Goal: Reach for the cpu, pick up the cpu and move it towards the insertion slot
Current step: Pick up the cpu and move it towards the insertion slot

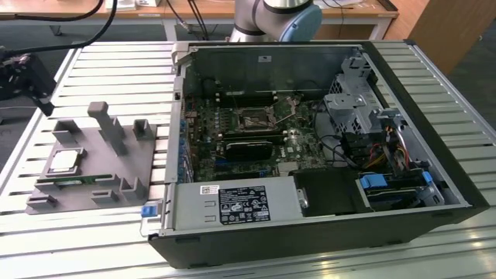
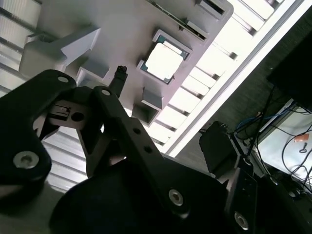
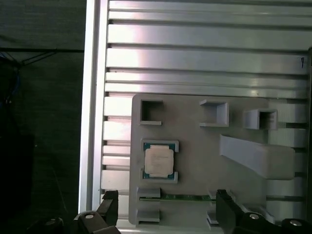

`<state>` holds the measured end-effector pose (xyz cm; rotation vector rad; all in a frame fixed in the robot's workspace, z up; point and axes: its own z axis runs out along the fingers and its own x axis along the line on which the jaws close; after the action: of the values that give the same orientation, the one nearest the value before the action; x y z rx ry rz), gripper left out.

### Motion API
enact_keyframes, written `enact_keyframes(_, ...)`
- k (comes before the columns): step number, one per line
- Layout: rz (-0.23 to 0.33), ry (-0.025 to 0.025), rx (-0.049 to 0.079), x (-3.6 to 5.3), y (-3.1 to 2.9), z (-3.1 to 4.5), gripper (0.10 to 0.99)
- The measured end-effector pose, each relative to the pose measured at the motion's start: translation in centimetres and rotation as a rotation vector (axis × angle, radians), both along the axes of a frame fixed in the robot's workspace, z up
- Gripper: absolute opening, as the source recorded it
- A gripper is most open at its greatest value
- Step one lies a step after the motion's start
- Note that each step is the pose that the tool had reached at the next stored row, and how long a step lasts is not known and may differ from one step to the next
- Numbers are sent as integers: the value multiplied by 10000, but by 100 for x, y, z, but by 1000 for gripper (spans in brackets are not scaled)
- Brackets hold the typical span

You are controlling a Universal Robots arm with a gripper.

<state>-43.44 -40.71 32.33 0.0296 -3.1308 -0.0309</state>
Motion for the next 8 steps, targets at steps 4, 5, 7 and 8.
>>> enact_keyframes(4, 0, 0, 1, 0, -6, -73, 941)
enact_keyframes(5, 0, -1, 1, 0, -7, -91, 941)
enact_keyframes(7, 0, 0, 0, 0, -9, -126, 941)
enact_keyframes(8, 0, 0, 0, 0, -9, -144, 941)
